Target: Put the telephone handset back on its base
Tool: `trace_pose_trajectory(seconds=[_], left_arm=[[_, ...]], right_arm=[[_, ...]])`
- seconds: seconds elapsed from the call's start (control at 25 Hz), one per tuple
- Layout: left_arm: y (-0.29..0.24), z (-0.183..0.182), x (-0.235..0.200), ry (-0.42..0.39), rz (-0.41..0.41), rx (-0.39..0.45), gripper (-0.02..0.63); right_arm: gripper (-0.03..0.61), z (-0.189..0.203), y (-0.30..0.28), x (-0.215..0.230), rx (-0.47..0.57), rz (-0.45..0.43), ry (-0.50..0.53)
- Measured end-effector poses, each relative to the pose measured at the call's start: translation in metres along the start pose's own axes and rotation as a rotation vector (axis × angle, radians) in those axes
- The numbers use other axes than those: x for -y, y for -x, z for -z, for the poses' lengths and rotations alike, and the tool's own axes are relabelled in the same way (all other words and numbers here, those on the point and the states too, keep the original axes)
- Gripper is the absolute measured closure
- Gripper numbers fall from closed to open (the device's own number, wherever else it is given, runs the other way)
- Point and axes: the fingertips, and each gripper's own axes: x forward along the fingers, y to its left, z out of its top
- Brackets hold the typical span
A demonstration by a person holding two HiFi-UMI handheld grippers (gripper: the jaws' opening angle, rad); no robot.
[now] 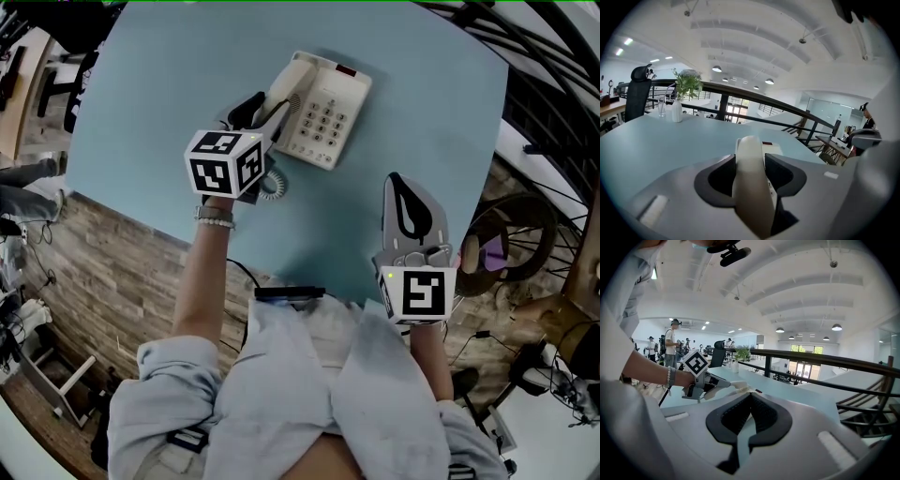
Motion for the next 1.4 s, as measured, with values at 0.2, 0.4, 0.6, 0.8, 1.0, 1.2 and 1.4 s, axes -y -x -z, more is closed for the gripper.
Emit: trace_pose_trajectory(seconds=[0.2, 0.4, 0.6, 0.8, 1.0, 1.2, 1.4], left_arm=[[-0.011, 0.000, -0.006, 0.003, -0.035, -0.004, 0.416], [-0.018, -0.001, -0.007, -0.009, -0.063, -0.005, 0.416], [-0.025, -0.002, -0.007, -0.031, -0.098, 0.004, 0.416], [-0.030, 0.001, -0.005, -0.065, -0.137, -0.003, 0.416], [-0.035, 0.008, -0.004, -0.074, -0.171, -0.019, 0.416], [-0.037, 0.013, -0.001, -0.118, -0.202, -0.038, 0.416], [-0.038, 0.013, -0.001, -0.104, -0.196, -0.051, 0.416]], right_arm=[[0.574, 0.002, -0.002, 0.002, -0.010, 0.005, -0.005], [0.573, 0.005, -0.001, 0.002, -0.015, 0.008, -0.006], [0.573, 0.004, 0.000, 0.001, -0.014, 0.015, -0.005], [0.574, 0.003, 0.000, 0.003, -0.018, 0.018, -0.006], [0.572, 0.003, -0.001, 0.002, -0.015, 0.019, -0.013], [0.573, 0.004, 0.002, 0.003, -0.016, 0.018, -0.012], [0.574, 0.004, 0.002, 0.002, -0.022, 0.011, -0.006]])
